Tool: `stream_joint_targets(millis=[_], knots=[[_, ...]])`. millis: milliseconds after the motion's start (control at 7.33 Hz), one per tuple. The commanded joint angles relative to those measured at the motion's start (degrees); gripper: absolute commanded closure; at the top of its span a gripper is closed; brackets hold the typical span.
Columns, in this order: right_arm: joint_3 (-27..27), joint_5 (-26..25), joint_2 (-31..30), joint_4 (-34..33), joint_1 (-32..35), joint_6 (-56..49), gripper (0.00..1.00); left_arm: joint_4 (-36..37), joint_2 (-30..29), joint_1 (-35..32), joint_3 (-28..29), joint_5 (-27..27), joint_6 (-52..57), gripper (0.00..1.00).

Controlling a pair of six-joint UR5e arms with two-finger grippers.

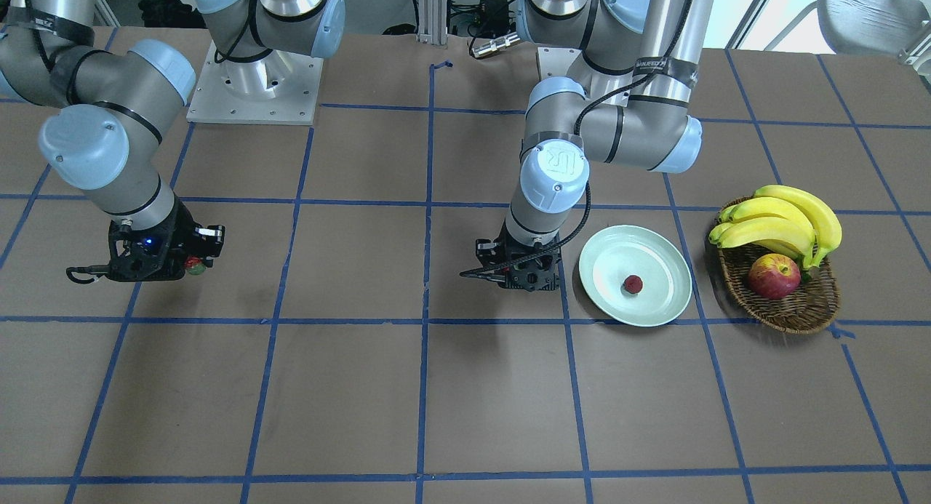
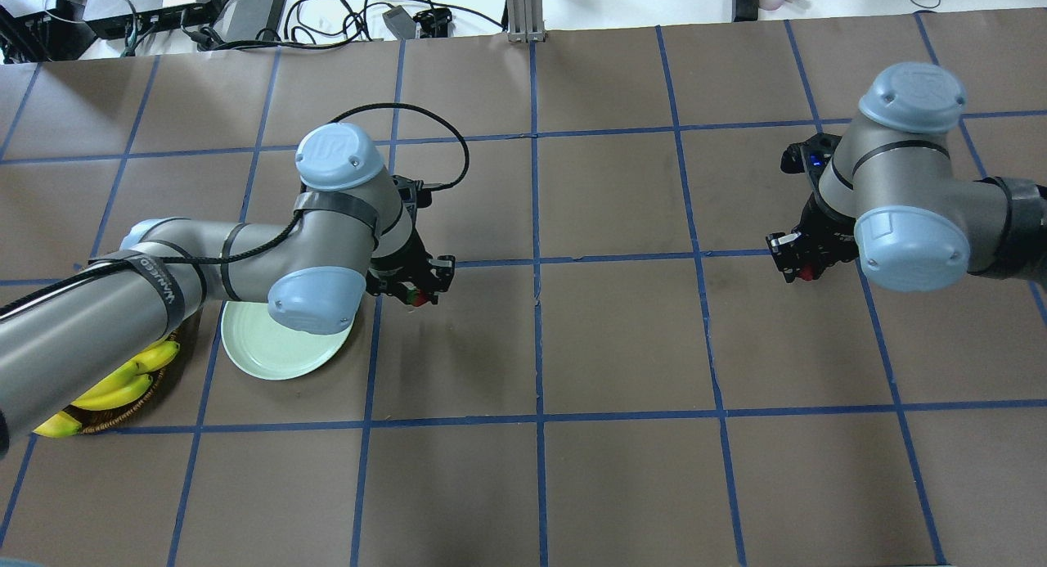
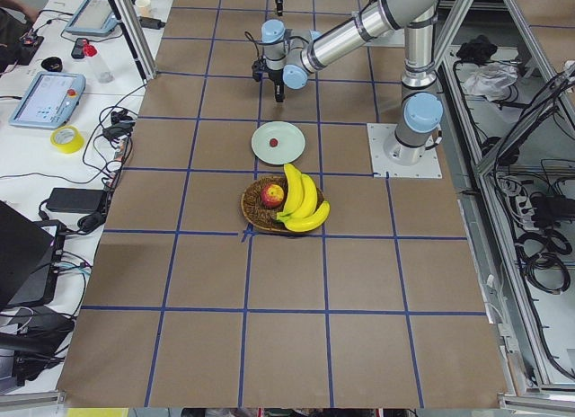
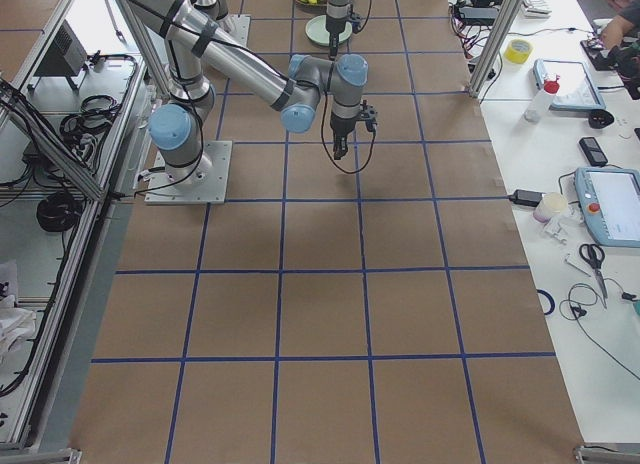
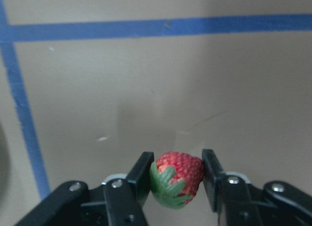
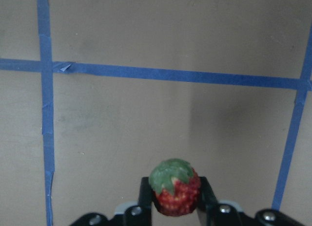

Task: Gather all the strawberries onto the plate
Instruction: 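Release the strawberry onto the plate with the left gripper while the right carries another centrally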

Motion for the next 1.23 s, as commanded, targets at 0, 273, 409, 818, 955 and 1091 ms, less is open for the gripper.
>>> stream_joint_targets(millis=[0,273,409,818,955,1091], knots=[[0.0,-0.1,-0.1,0.0,3.2,4.1,0.93,-3.1,3.6,9.4,0.2,1.2,8.4,0.92],[0.0,0.3,0.3,-0.2,9.6,15.7,0.93,-4.8,3.3,14.1,0.1,1.7,11.1,0.92],[-0.2,0.7,0.7,-0.6,12.8,21.4,0.93,-4.4,2.2,15.5,-0.3,2.6,14.1,0.92],[-3.1,5.6,3.0,-1.1,22.0,37.5,0.93,-4.8,2.0,16.1,-0.5,2.7,13.8,0.36],[-5.2,7.7,4.5,-1.1,24.3,43.1,0.93,-4.8,2.3,16.1,0.0,2.9,12.7,0.15],[-6.0,8.2,5.4,-1.2,26.1,44.8,0.94,-5.0,3.0,16.1,0.3,2.9,12.7,0.0]])
